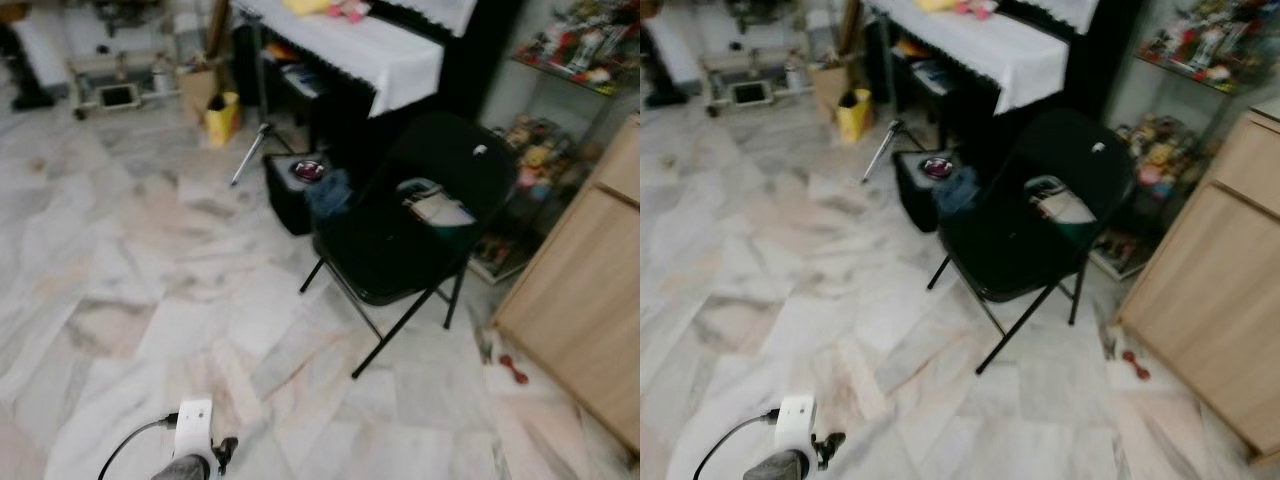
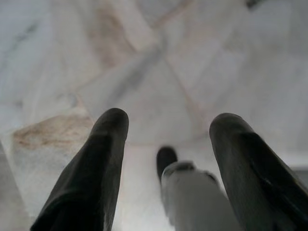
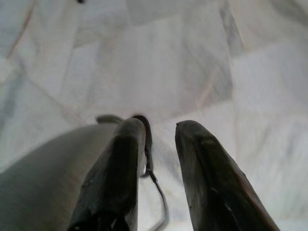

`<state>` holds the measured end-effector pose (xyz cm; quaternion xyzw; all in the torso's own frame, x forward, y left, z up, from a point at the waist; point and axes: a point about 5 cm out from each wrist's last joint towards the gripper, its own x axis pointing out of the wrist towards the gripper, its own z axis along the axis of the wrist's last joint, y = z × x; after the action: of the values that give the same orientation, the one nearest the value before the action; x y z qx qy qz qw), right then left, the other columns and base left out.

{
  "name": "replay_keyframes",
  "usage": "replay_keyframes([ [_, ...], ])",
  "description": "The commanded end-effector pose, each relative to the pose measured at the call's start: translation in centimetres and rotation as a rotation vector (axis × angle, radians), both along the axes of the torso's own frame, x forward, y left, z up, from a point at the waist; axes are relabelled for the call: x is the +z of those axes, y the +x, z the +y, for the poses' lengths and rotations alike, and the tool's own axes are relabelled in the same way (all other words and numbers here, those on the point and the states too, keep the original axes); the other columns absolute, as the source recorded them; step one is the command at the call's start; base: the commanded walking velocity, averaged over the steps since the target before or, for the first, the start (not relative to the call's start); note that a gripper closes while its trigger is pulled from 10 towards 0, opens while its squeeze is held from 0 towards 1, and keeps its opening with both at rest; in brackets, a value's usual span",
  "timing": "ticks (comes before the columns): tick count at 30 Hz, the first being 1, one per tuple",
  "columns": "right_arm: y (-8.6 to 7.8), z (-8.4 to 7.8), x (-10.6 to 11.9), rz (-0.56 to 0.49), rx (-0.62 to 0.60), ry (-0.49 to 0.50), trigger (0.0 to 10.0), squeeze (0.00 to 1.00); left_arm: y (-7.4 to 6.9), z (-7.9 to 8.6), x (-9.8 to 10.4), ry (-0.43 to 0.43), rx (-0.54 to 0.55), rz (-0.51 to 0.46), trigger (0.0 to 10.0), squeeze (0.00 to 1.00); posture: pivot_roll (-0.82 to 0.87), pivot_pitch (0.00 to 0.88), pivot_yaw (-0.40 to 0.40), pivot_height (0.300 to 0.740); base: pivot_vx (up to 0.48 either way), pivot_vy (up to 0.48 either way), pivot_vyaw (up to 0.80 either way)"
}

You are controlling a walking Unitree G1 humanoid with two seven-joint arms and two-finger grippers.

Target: Hang keys on a hook

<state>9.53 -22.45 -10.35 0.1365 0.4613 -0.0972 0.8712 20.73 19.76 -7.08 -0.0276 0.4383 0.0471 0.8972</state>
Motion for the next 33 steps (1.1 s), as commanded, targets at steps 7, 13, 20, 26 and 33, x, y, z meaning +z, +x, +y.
replay_keyframes([
  [7,-0.21,0.19,-0.1,0.008,0.006,0.005,10.0,0.0,0.93,-0.37,0.48,-0.017,-0.001,-0.026,10.0,0.0,0.11,0.033,0.003,0.74,0.0,0.0,-0.8],
  [13,-0.32,0.15,-0.11,0.008,0.004,0.003,10.0,0.0,0.78,-0.64,0.35,-0.025,0.009,-0.022,10.0,0.0,0.1,0.038,0.003,0.74,0.0,0.0,-0.8],
  [20,-0.37,0.2,-0.13,0.01,0.004,0.006,10.0,0.0,0.73,-0.59,0.32,-0.024,0.01,-0.02,10.0,0.0,0.1,0.037,0.004,0.74,0.0,0.0,-0.8],
  [26,-0.43,0.21,-0.14,0.011,0.009,0.006,10.0,0.0,0.68,-0.58,0.3,-0.018,-0.003,-0.016,10.0,0.0,0.1,0.044,0.006,0.74,0.0,0.0,-0.79],
  [33,-0.47,0.21,-0.14,0.01,0.011,0.006,10.0,0.0,0.65,-0.57,0.28,-0.017,-0.007,-0.014,10.0,0.0,0.1,0.045,0.004,0.74,0.0,0.0,-0.79],
])
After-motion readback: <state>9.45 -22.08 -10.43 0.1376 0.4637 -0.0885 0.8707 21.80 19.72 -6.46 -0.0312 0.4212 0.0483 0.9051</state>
